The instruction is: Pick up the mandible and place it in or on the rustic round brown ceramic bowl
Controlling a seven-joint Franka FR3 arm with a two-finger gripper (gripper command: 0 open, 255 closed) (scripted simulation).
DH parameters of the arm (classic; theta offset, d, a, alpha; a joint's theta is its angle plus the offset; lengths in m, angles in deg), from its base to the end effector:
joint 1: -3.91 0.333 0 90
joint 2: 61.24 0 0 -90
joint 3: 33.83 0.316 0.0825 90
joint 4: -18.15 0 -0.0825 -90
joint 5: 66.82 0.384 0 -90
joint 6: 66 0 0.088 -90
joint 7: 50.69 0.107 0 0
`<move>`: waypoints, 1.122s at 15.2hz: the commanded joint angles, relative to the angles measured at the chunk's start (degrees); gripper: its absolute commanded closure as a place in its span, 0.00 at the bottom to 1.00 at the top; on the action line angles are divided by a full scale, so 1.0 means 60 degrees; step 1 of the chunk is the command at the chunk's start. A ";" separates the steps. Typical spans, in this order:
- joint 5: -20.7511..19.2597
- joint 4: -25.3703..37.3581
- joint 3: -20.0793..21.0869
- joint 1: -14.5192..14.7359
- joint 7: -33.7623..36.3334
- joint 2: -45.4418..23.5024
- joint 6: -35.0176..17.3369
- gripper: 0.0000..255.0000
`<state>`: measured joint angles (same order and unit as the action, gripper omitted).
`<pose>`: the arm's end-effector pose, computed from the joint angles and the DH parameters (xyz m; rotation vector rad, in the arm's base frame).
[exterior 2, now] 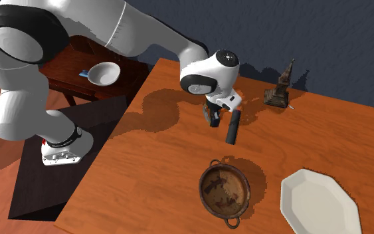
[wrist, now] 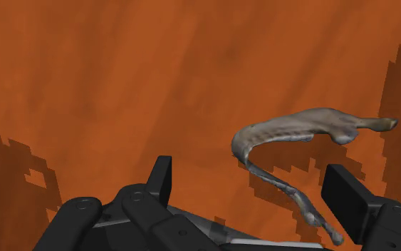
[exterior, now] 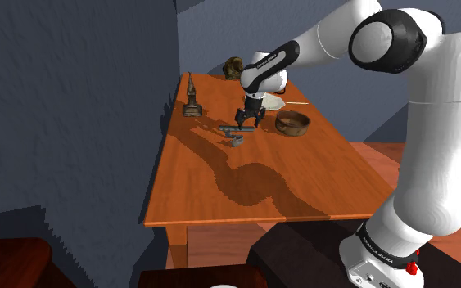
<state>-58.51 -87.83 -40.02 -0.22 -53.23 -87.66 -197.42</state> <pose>0.6311 -0.1072 0.2744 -3.0616 0.3407 0.0092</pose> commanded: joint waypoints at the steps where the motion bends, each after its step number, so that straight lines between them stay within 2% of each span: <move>1: 0.0049 0.0568 0.0003 -0.0100 -0.0082 -0.0580 -0.0023 0.00; 8: 0.0168 0.0510 0.0091 -0.0122 -0.0155 -0.1215 -0.0714 0.00; 16: 0.0167 0.0510 0.0091 -0.0122 -0.0155 -0.1214 -0.0713 0.00; 17: 0.0167 0.0510 0.0091 -0.0122 -0.0155 -0.1214 -0.0713 1.00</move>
<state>-57.51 -84.77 -39.48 -0.95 -54.17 -94.94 -201.70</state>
